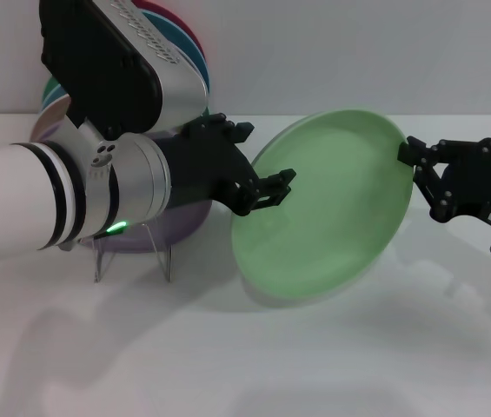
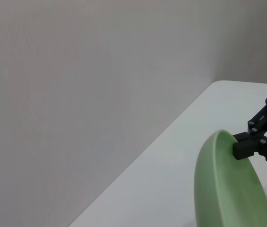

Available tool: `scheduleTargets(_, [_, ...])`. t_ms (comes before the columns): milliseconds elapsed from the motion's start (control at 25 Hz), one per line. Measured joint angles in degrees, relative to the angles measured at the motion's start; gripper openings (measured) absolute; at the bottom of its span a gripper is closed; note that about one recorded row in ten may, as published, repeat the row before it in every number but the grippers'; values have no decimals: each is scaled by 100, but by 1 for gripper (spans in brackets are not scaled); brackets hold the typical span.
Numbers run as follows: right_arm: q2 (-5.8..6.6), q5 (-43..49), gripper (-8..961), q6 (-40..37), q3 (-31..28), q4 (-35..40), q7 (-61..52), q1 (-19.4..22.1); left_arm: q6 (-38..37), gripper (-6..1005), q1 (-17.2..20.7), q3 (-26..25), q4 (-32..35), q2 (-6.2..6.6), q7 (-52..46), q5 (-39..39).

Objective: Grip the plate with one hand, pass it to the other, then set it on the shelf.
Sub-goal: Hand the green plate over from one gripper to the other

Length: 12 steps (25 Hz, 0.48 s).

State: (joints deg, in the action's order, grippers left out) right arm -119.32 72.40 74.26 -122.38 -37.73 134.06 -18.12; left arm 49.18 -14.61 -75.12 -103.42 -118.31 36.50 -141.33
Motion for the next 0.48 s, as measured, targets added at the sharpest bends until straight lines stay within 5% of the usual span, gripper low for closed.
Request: scheduleTargets(480, [0,0,22,1,-4,0,-30,-10,-67,583,2,26,17,-2,6,-9])
